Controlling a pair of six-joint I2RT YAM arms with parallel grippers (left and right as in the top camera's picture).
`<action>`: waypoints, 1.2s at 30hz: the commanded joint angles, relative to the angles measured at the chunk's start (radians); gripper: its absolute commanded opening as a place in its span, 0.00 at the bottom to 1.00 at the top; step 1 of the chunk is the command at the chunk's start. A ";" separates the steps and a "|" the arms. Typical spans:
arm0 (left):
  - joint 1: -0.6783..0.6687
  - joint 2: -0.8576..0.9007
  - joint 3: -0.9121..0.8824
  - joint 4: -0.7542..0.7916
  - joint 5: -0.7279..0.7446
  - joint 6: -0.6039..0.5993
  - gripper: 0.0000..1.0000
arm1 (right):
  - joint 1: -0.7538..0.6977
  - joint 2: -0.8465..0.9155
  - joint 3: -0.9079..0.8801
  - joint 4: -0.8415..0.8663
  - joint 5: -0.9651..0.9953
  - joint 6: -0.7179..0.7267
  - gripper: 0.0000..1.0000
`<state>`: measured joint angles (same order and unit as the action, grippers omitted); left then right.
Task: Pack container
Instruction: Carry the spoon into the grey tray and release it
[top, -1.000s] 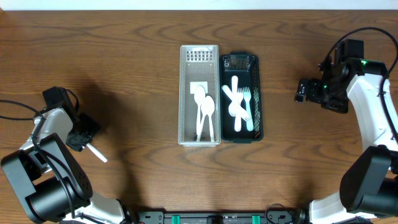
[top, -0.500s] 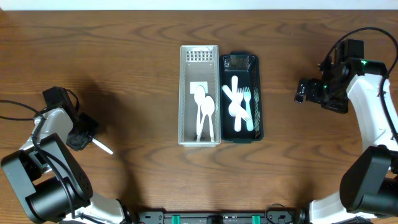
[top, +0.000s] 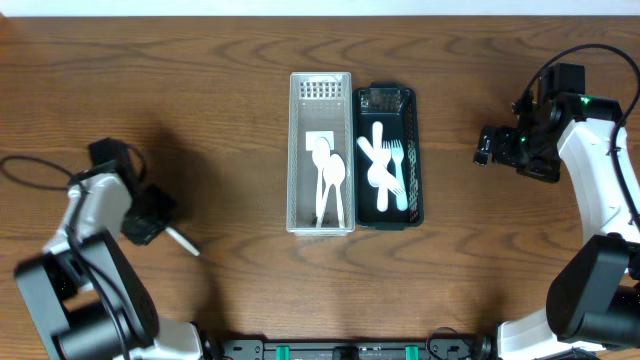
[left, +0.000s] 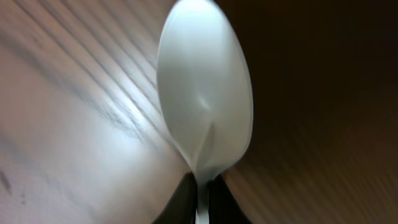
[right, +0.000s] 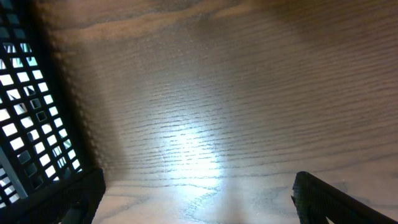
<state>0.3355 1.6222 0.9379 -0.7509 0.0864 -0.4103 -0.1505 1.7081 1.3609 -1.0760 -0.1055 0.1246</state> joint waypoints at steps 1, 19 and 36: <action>-0.115 -0.146 0.089 -0.055 0.022 0.014 0.06 | 0.001 -0.003 -0.004 0.000 -0.008 -0.010 0.99; -0.882 -0.170 0.425 -0.104 -0.102 0.018 0.06 | 0.001 -0.003 -0.004 0.001 -0.027 -0.006 0.99; -0.900 0.196 0.428 -0.025 -0.098 0.033 0.32 | 0.001 -0.003 -0.004 0.003 -0.027 -0.006 0.99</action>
<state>-0.5613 1.8328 1.3544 -0.7769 0.0090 -0.3832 -0.1505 1.7081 1.3590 -1.0752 -0.1226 0.1246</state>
